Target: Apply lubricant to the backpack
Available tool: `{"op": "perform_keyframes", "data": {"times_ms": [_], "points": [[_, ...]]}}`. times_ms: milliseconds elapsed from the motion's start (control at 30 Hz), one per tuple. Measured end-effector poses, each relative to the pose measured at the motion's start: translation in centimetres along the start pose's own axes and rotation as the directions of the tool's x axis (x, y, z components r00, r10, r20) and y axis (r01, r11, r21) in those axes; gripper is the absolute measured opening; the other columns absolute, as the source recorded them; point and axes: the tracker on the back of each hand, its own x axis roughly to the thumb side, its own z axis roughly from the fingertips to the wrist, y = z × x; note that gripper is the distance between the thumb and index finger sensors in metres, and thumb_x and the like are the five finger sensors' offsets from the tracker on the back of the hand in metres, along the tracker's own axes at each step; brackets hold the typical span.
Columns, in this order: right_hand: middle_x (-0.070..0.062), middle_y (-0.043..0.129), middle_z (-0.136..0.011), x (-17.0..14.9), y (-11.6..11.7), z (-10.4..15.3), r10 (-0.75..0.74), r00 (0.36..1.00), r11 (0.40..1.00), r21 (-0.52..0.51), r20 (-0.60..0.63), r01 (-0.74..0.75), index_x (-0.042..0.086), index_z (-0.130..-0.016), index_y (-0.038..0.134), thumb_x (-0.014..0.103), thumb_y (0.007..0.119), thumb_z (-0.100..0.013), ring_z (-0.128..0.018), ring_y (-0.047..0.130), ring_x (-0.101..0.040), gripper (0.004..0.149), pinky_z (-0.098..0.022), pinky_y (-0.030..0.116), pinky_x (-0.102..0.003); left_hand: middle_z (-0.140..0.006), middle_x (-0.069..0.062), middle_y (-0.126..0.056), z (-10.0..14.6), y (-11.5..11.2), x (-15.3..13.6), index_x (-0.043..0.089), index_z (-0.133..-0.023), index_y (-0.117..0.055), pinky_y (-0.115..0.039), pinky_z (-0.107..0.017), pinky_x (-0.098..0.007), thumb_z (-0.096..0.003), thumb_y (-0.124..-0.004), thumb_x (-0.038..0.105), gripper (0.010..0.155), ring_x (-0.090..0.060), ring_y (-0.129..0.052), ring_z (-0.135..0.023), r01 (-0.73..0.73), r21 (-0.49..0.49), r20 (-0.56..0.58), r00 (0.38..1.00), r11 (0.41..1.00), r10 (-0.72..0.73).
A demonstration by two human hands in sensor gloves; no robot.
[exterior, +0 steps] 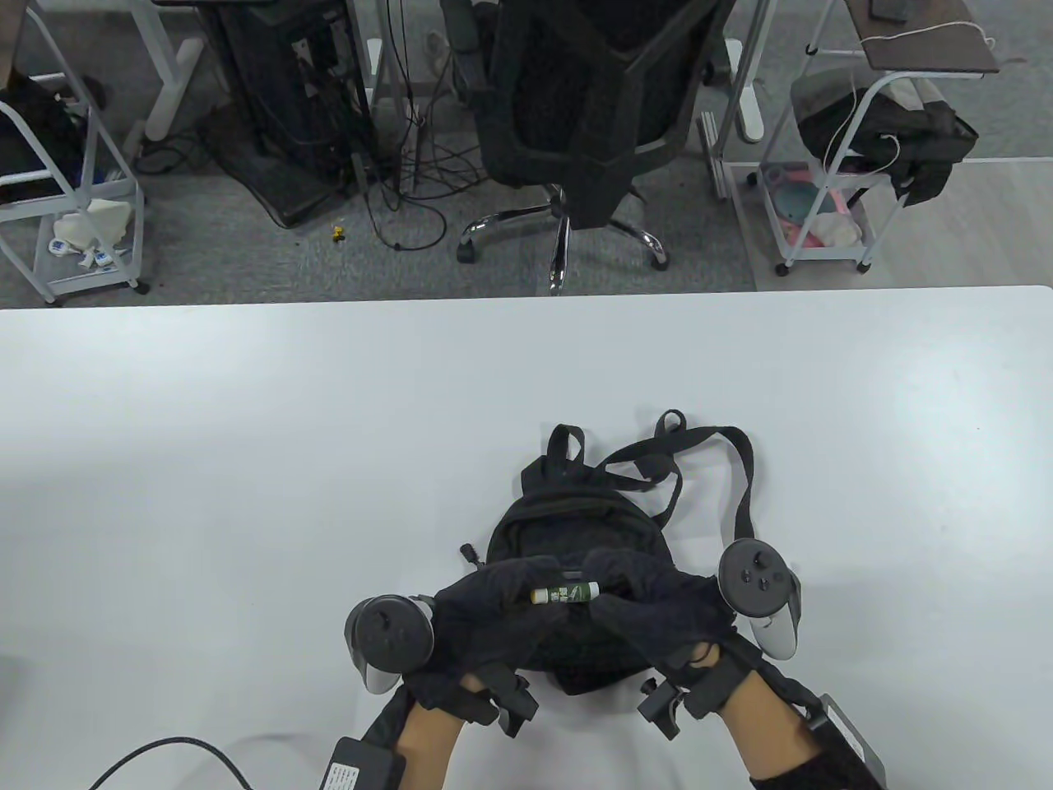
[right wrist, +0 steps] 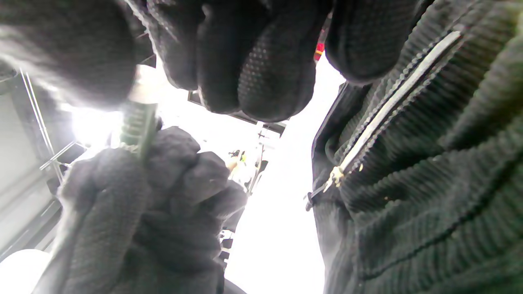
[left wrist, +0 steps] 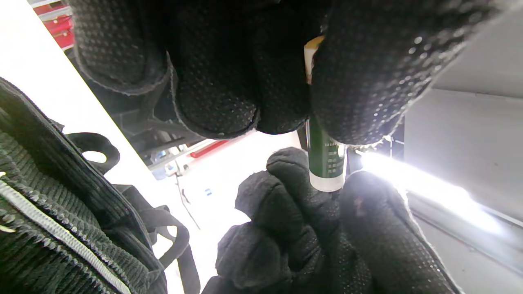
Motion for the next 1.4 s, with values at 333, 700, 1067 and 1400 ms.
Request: {"op": "perform_keyframes", "data": {"times_ms": [333,700,1067,1400], "points": [[0.004,0.087,-0.086,0.18,0.21,-0.02,-0.036,0.999,0.999,0.024,0.007,0.036,0.034,-0.092,0.075,0.052,0.088,-0.042,-0.067,0.1,-0.018,0.054,-0.056,0.079,-0.047,-0.072,-0.004,-0.101,0.01,-0.02,0.11,0.017,-0.084,-0.09,-0.088,-0.047,-0.054,-0.0373,-0.102,0.041,0.053,-0.03,-0.106,-0.055,0.012,0.002,0.003,1.0,1.0,-0.012],[0.003,0.091,-0.081,0.01,0.48,-0.13,-0.01,1.0,0.999,0.045,0.003,0.01,0.033,-0.087,0.081,0.058,0.083,-0.042,-0.062,0.103,-0.018,0.051,-0.054,0.08,-0.048,-0.071,-0.004,-0.101,-0.03,-0.02,0.06,0.017,-0.083,-0.09,-0.089,-0.047,-0.053,-0.0374,-0.101,0.041,0.053,-0.03,-0.106,-0.055,0.014,-0.006,0.003,1.0,1.0,-0.014],[0.003,0.095,-0.076,-0.11,0.27,-0.1,-0.003,1.0,1.0,0.025,-0.009,0.004,0.032,-0.083,0.086,0.06,0.079,-0.044,-0.056,0.105,-0.017,0.048,-0.053,0.081,-0.047,-0.071,-0.003,-0.101,-0.06,-0.14,0.11,0.017,-0.083,-0.09,-0.088,-0.048,-0.054,-0.0374,-0.101,0.041,0.053,-0.03,-0.106,-0.055,0.016,-0.012,0.005,1.0,1.0,-0.016],[0.001,0.095,-0.077,-0.32,0.27,-0.04,0.016,1.0,1.0,0.013,-0.018,-0.016,0.03,-0.086,0.084,0.066,0.07,-0.044,-0.057,0.104,-0.02,0.057,-0.052,0.08,-0.049,-0.071,-0.003,-0.101,-0.06,-0.21,0.19,0.017,-0.083,-0.09,-0.088,-0.048,-0.054,-0.0374,-0.102,0.041,0.053,-0.029,-0.106,-0.055,0.028,-0.013,0.009,1.0,1.0,-0.028]]}}
